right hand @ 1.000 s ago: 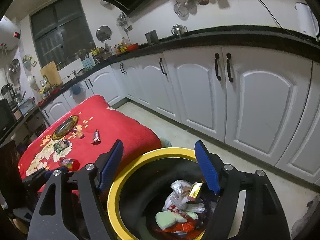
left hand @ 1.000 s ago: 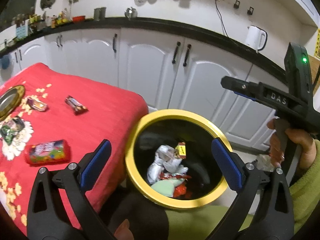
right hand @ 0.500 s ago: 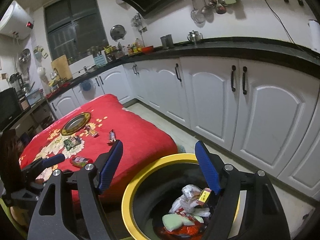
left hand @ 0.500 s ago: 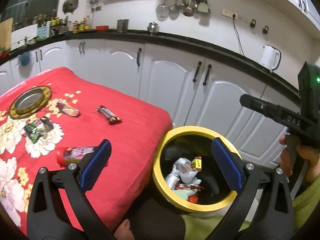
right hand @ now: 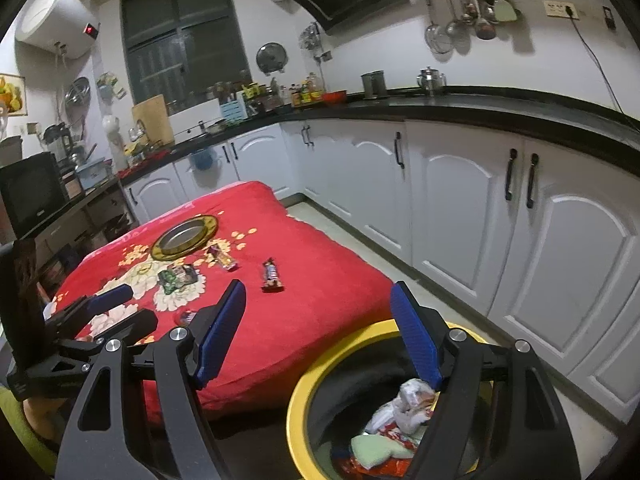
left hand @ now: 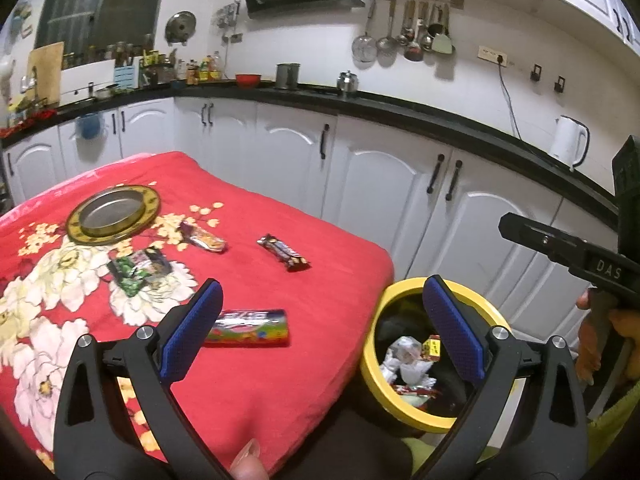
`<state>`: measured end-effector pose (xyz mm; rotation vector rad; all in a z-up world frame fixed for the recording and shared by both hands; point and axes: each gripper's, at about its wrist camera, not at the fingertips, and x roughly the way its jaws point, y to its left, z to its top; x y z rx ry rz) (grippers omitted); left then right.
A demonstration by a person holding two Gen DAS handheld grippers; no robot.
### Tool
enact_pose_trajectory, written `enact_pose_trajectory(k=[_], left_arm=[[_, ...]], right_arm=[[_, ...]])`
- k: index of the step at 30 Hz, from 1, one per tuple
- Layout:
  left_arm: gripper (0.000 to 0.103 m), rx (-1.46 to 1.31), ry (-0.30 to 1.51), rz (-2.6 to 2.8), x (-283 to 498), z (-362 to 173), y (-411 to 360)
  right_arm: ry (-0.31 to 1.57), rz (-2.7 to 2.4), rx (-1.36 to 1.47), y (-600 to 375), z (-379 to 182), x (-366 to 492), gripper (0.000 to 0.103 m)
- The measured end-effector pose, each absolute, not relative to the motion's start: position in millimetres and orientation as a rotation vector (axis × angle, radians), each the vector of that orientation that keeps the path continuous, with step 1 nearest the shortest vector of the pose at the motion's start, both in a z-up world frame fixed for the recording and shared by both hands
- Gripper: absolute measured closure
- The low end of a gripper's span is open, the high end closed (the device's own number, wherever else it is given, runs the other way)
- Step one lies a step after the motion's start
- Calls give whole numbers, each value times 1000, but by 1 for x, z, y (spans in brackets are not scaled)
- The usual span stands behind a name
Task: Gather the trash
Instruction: 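Move both tools away from the bin back over the table, then move the right tool toward the chocolate bar on the table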
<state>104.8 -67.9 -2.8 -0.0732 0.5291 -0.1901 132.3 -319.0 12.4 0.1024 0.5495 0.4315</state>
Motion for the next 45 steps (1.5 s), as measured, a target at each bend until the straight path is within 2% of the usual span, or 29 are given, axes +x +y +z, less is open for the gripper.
enact_pose_trajectory(k=[19, 29, 36, 39, 41, 45], left_arm=[[11, -244, 671, -48, 117, -38, 23], [11, -378, 788, -126, 126, -67, 18], [24, -498, 865, -176, 143, -86, 7], [25, -553, 884, -180, 152, -92, 3], [25, -580, 890, -178, 158, -93, 1], [25, -591, 897, -171, 167, -94, -2]], right_arm=[[572, 530, 39, -256, 16, 167, 31], [602, 523, 10, -235, 3, 210, 31], [632, 503, -8, -231, -13, 244, 31], [669, 521, -43, -222, -24, 263, 31], [692, 547, -56, -217, -31, 273, 35], [782, 618, -83, -196, -53, 298, 50]])
